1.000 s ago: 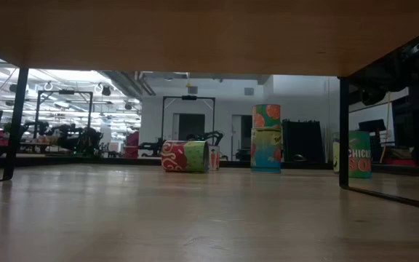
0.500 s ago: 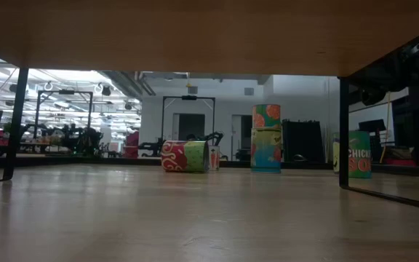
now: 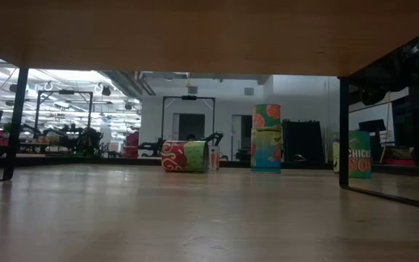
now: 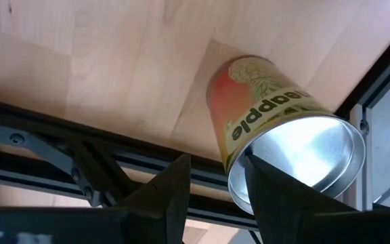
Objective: Pick and place cans onto a shelf
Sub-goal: Put the canned pineapple on the shelf
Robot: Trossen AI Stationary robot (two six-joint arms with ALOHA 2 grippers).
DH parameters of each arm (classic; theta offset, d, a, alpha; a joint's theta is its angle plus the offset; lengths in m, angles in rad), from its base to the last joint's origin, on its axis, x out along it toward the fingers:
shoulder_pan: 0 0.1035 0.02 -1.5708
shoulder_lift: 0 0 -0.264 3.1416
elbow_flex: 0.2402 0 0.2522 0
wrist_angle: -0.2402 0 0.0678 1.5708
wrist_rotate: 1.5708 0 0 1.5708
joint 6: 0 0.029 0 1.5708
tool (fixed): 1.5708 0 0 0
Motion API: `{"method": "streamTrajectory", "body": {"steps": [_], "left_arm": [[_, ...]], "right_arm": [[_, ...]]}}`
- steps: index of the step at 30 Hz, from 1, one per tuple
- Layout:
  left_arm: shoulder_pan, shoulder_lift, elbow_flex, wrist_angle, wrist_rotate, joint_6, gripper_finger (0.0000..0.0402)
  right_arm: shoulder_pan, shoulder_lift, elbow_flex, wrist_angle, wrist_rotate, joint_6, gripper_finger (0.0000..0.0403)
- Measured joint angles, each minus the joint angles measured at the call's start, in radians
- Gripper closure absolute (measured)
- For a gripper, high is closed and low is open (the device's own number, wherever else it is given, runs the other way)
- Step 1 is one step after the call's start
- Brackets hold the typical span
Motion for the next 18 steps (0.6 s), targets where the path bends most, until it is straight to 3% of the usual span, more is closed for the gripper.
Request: {"method": "streamTrajectory", "body": {"steps": [12,18], "left_arm": [[0.0,0.001,0.0,0.003,-0.013,0.006,0.0267],[0.0,0.002,0.0,0.007,-0.009,0.008,0.0299]], "right_arm": [[0.0,0.0,0.0,0.0,0.0,0.0,0.0342],[0.0,0.0,0.0,0.0,0.0,0.0,0.0342]]}}
